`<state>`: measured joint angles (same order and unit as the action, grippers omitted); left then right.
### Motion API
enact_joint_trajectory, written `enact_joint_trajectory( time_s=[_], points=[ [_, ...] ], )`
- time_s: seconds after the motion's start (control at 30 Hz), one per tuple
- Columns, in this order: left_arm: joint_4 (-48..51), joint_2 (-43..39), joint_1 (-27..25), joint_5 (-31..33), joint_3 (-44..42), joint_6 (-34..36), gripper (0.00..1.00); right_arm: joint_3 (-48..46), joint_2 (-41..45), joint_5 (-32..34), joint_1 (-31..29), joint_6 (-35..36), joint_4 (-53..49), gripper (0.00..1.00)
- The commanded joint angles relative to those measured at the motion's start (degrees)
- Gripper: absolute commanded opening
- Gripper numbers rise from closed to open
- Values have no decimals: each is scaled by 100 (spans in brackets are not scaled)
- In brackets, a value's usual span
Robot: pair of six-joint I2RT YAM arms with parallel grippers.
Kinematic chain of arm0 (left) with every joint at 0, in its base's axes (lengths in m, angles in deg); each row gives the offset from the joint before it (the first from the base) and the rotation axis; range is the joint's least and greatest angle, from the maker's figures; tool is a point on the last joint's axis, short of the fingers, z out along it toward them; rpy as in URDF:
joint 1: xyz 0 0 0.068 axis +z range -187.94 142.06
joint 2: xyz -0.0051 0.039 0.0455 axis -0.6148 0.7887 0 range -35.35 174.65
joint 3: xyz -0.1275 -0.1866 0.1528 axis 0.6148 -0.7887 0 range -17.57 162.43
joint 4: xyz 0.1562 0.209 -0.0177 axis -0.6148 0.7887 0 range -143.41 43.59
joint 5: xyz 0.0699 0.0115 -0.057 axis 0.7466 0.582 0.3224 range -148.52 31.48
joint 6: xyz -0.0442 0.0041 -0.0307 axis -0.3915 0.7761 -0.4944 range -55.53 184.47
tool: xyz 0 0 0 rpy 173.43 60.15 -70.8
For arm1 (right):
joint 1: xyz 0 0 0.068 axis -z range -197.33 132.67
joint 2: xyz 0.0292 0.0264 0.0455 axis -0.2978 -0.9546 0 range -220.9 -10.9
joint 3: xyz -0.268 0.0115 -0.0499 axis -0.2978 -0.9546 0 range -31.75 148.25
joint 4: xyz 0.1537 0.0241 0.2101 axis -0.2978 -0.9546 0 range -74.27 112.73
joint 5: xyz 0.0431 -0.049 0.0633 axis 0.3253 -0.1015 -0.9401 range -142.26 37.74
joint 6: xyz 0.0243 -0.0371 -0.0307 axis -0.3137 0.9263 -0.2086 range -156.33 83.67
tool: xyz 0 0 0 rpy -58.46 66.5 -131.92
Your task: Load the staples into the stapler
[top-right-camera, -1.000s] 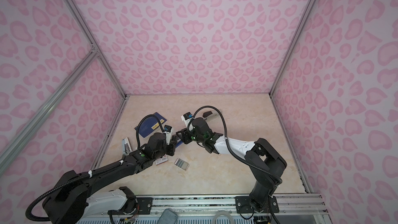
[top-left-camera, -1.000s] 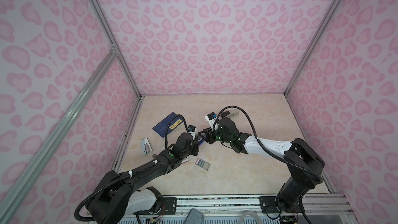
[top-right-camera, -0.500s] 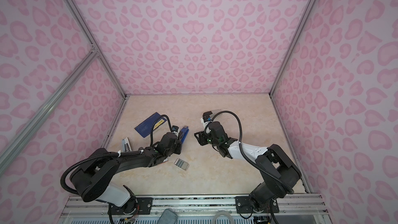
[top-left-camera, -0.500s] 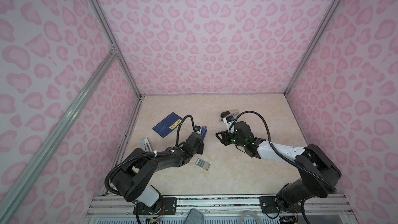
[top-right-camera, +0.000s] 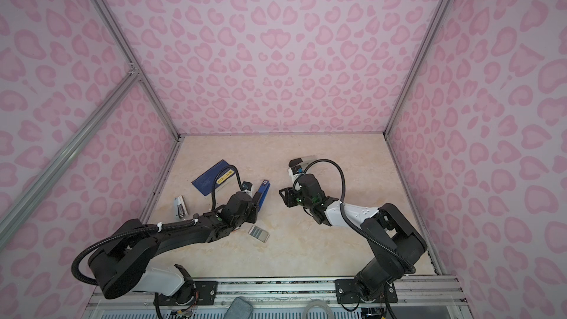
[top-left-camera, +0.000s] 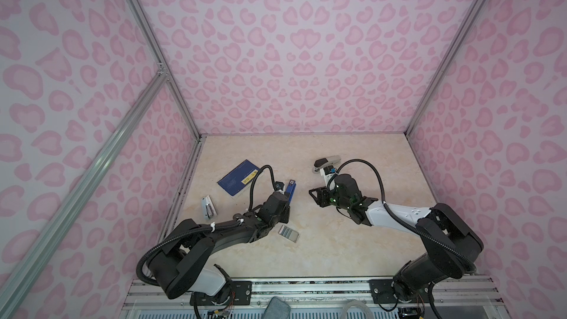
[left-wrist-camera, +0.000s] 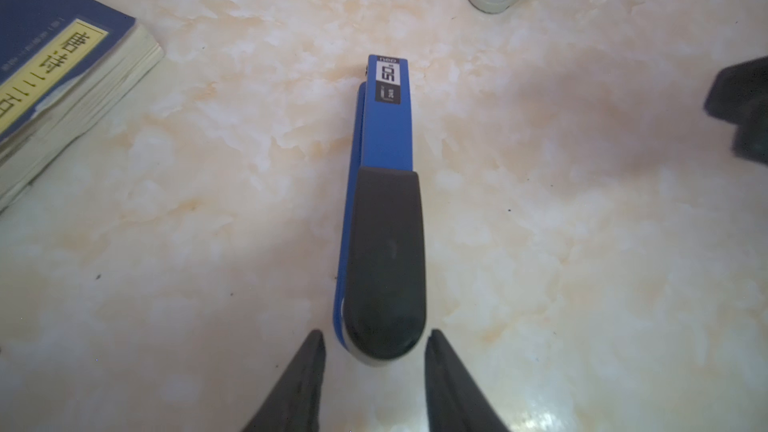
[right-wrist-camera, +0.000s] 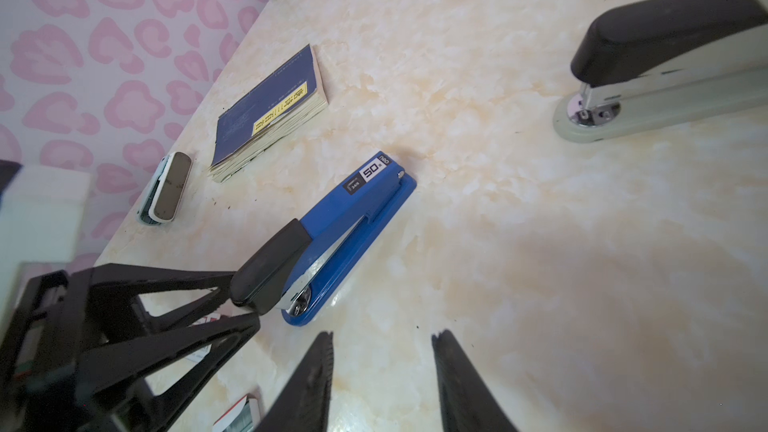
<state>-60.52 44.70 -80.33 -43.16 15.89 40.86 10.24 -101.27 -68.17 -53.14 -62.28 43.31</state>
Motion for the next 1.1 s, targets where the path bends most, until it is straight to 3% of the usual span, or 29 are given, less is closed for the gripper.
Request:
enact_joint_trajectory(
  time_s=[0.0,0.17,0.33,0.67,0.9,1.07],
  points=[
    [710,-328,-6,-6,171,-127,55,42,-46,-108,12,-38,125,43],
    [1692,-262,97,-261,968,-97,60,53,41,-300,4,4,-15,45],
    [2471,400,281,-491,1848,-102,61,46,167,-484,-98,173,-346,46],
    [3005,1374,310,-461,2608,23,59,-199,465,-671,-187,328,-704,46],
    [3056,1743,310,-393,2754,94,48,-289,448,-677,-189,245,-568,46],
    [3065,1936,310,-366,2772,137,28,-306,441,-647,-194,218,-526,46]
  ],
)
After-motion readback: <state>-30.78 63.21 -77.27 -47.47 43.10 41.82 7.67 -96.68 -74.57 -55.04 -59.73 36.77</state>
